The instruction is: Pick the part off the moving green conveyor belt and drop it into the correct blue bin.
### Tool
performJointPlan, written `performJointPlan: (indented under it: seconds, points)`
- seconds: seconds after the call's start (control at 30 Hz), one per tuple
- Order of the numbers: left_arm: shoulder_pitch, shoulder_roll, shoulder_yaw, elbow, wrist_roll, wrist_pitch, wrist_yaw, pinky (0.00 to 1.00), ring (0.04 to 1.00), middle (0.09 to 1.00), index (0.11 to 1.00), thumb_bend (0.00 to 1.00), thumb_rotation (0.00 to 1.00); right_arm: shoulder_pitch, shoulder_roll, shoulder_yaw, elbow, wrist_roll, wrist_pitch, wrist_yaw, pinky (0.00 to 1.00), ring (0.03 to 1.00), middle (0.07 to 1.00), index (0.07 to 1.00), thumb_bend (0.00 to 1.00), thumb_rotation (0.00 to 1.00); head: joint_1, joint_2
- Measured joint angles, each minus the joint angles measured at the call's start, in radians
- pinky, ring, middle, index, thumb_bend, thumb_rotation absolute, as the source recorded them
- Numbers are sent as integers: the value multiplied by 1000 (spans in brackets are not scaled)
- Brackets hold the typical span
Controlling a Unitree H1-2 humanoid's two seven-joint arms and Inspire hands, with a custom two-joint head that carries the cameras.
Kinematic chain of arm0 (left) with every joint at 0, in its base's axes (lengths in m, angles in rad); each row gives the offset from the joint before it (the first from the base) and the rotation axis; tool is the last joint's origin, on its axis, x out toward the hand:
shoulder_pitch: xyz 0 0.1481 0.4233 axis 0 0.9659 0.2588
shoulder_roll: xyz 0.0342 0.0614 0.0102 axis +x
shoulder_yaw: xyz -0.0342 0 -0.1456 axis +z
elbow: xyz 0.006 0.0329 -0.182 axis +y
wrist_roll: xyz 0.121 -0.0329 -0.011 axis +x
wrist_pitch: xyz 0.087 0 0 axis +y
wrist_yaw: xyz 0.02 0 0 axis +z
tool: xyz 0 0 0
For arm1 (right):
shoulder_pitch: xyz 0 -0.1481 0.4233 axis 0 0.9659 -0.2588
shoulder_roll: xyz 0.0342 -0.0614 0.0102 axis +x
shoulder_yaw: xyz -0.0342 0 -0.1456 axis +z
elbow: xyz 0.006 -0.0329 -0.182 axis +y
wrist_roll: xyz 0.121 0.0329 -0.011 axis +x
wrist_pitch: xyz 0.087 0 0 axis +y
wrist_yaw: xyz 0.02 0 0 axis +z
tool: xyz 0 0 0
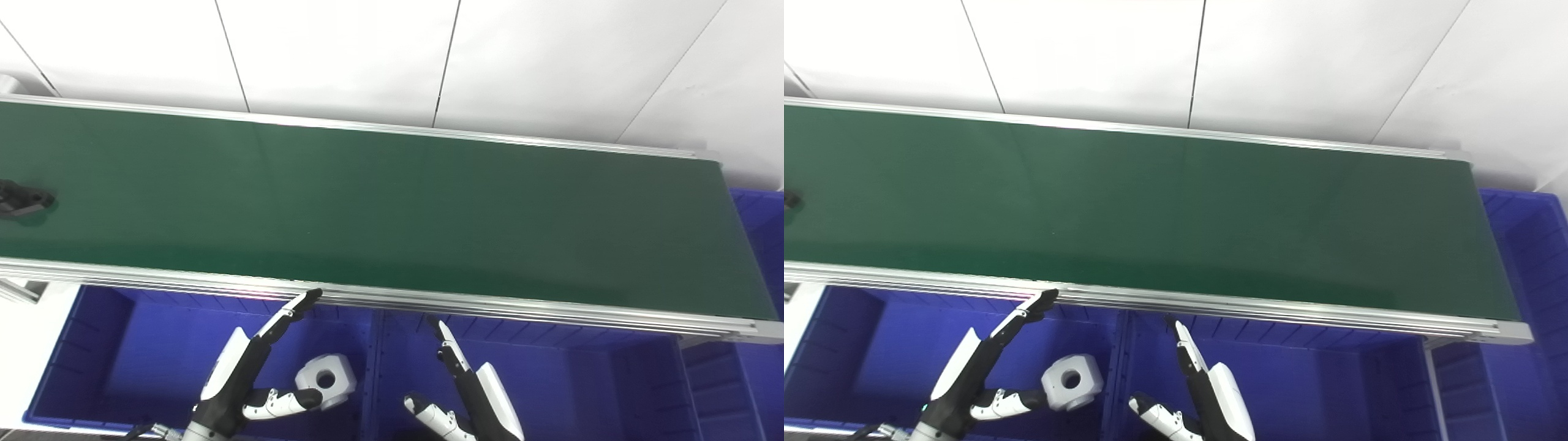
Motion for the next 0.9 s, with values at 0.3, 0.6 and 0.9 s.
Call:
performJointPlan:
  seconds: [0.3,0.6,0.9]
  points:
    - [0,-11,2,0,0,0,0,844,881,906,903,719,847,-1,0,-1,0,-3,1,11,891,970,1000,1000,847,911,6,-5]
    - [-2,-11,2,4,0,0,-1,844,878,903,898,728,845,2,4,-3,0,-17,0,-15,859,945,1000,1000,869,760,6,-6]
    - [-4,-9,-1,12,0,0,1,839,873,898,898,732,849,7,22,-18,40,-21,-42,-125,851,914,981,1000,902,592,14,-9]
